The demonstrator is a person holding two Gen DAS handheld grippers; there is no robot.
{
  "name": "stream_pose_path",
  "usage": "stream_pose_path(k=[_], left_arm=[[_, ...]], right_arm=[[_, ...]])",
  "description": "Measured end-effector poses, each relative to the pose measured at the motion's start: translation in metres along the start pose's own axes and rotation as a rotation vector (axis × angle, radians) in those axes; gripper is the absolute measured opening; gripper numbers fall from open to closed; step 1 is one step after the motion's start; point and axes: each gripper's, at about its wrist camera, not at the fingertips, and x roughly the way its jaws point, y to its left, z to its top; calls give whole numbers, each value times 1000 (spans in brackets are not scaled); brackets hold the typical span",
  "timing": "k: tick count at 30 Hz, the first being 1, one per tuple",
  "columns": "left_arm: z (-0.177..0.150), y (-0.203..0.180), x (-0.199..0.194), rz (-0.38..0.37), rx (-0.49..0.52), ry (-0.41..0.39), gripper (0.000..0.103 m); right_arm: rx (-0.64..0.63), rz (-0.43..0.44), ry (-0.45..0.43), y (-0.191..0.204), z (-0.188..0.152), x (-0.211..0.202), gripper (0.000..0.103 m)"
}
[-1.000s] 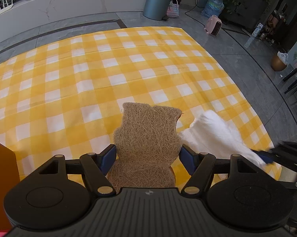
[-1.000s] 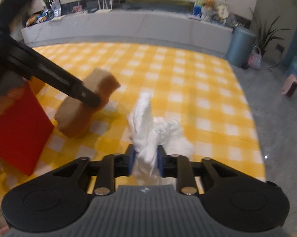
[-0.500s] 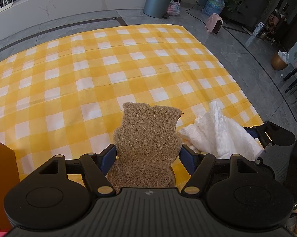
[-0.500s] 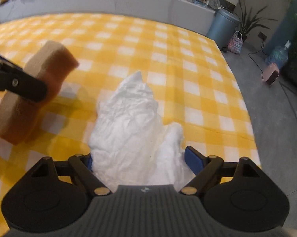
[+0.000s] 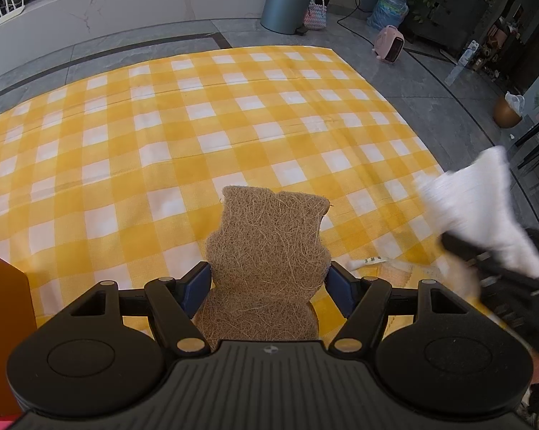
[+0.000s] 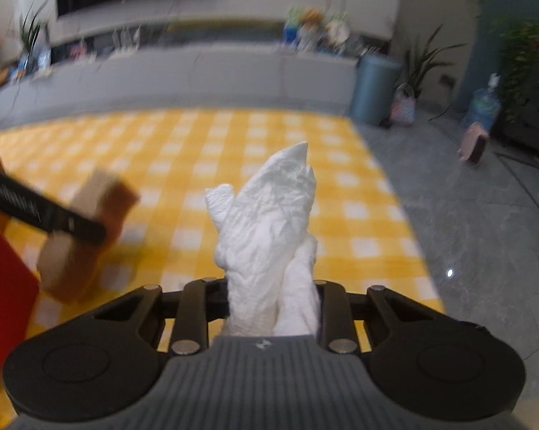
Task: Organize soft objects
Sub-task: 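Carry the coir mat and white cloth over the white box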
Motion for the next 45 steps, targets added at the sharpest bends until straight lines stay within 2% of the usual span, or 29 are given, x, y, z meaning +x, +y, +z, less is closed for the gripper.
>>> stream_pose_path(k=[4, 7, 13, 19, 22, 25, 32, 37, 41, 45], left_arm=[[0, -3, -1, 15, 13, -11, 80], [0, -6, -2, 43, 22, -16, 80], [-1, -9, -2, 101, 25, -33, 80], [-5, -19, -12, 168, 80, -115, 80], [-7, -22, -24, 152, 64, -187, 80], [-10, -26, -45, 64, 62, -277, 80], [-16, -31, -116, 16, 68, -458, 80], [-25, -27, -160, 56, 76, -522, 80], [-37, -25, -190, 88, 116, -566, 80], [-53, -20, -216, 143, 137, -607, 80]], right_arm=[[84, 48, -69, -15, 1, -18, 25], [103, 85, -84, -18, 0, -23, 25], [125, 67, -85, -18, 1, -23, 25], [115, 69, -120, -17, 1, -28, 25], [108, 72, -135, -15, 0, -33, 25], [106, 79, -151, -15, 2, -37, 25], [126, 119, -188, -12, 7, -44, 25], [145, 146, -228, -7, 12, -50, 25], [206, 187, -285, -8, 17, -59, 25], [209, 204, -337, 2, 25, -73, 25]])
